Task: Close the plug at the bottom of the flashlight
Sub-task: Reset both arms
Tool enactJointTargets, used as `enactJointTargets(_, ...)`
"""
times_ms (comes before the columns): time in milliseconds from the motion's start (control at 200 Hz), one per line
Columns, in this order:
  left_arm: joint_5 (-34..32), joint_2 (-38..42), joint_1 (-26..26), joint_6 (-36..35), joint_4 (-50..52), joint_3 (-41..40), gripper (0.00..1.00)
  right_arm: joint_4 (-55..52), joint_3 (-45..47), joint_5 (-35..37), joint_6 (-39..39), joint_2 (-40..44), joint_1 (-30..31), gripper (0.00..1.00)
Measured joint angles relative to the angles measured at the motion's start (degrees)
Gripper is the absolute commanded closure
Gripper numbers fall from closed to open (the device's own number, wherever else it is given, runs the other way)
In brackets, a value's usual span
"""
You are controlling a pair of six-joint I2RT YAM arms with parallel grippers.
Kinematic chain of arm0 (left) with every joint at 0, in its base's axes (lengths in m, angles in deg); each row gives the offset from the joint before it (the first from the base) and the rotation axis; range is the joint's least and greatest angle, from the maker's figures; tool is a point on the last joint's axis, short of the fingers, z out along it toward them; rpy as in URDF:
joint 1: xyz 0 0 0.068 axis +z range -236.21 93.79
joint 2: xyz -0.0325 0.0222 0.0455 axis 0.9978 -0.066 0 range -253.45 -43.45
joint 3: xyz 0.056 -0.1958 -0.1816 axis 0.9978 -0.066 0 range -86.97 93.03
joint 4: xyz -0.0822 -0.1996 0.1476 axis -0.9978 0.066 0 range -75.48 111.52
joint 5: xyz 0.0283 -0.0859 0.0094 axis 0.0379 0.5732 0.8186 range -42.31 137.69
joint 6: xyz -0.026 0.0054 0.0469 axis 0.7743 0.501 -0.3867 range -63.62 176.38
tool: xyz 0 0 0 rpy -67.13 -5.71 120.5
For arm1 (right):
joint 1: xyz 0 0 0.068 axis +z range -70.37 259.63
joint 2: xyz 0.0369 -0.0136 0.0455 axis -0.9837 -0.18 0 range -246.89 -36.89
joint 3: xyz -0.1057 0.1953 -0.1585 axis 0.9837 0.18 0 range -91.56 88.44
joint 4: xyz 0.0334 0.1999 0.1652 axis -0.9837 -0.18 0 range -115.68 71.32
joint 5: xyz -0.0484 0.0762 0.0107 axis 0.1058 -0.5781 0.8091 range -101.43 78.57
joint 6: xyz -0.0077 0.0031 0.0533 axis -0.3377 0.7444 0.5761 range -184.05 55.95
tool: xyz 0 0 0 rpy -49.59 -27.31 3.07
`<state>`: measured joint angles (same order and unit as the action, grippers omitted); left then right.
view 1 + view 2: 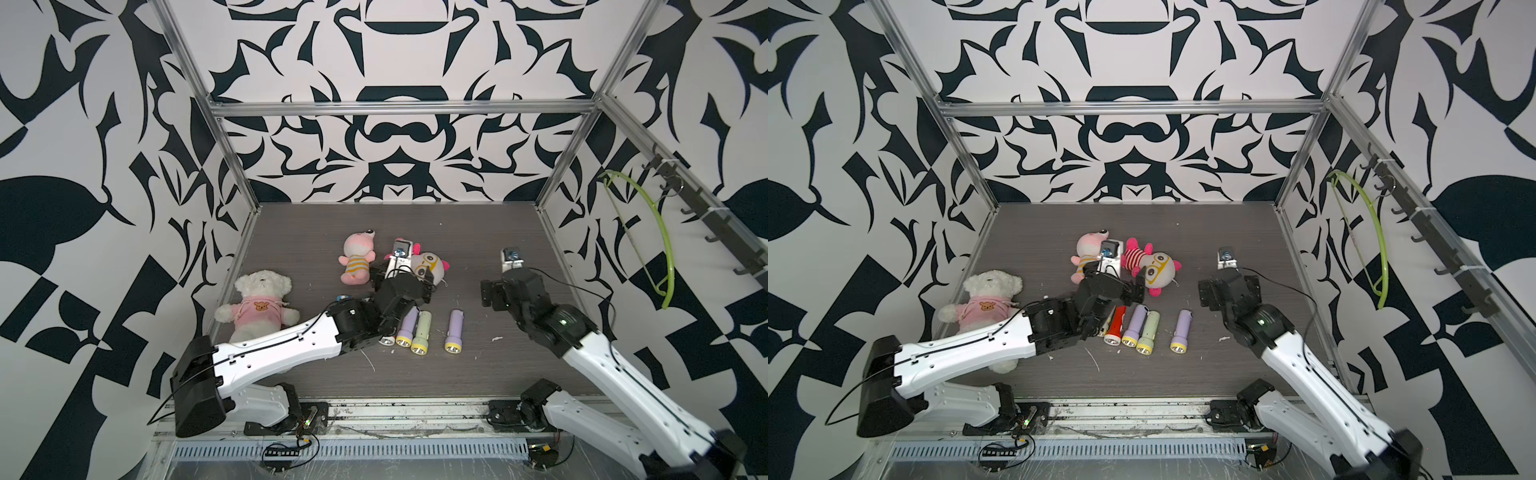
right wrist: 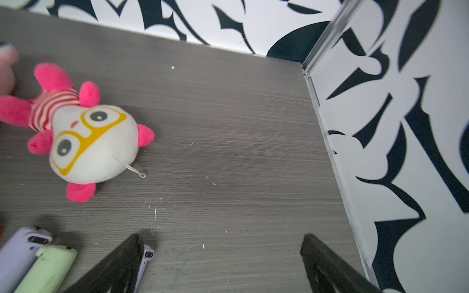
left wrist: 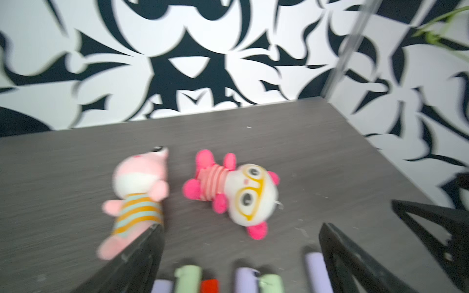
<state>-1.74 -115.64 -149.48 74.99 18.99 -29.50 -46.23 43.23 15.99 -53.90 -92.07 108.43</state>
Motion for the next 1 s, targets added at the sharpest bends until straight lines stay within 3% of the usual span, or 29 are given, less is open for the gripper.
enactJointTargets(115, -2.9, 5.6, 8.4, -6.9, -3.2, -9.5, 0.01, 11.0, 6.9, -5.2, -2.7, -3.8, -3.7, 0.0)
enactJointTargets(230, -2.6, 12.2, 18.6, -11.0, -9.1, -20.1, 0.01, 21.7, 13.7, -12.3, -3.8, -6.3, -14.2, 0.0)
enactJointTargets(335, 1.0, 18.5, 29.9, -14.3, -18.3, -31.8, 0.01, 32.5, 18.1, -16.5, -5.7, -11.7, -22.6, 0.0)
enactJointTargets(445, 7.4, 19.9, 42.0, -15.7, -26.0, -40.4, 0.01, 42.0, 20.7, -19.6, -6.7, -18.4, -25.2, 0.0)
enactJointTargets(525, 11.6, 16.7, 48.5, -16.1, -29.2, -42.6, 0.01, 47.6, 20.9, -21.4, -7.1, -23.3, -25.7, 0.0)
enactJointTargets(600, 15.2, 11.1, 51.4, -16.7, -34.4, -42.7, 0.01, 52.2, 20.9, -23.8, -8.0, -26.3, -25.9, 0.0)
enactJointTargets(815, 24.2, -6.3, 56.0, -16.9, -46.1, -40.6, 0.01, 66.6, 22.6, -28.1, -9.6, -33.0, -26.7, 0.0)
enactJointTargets(950, 28.7, -16.1, 58.5, -16.2, -59.3, -40.6, 0.0, 69.8, 24.2, -30.1, -10.3, -33.7, -27.2, 0.0)
enactJointTargets(1000, 30.5, -17.6, 58.9, -16.1, -59.8, -40.7, 0.01, 70.5, 24.2, -30.8, -10.4, -33.7, -27.3, 0.0)
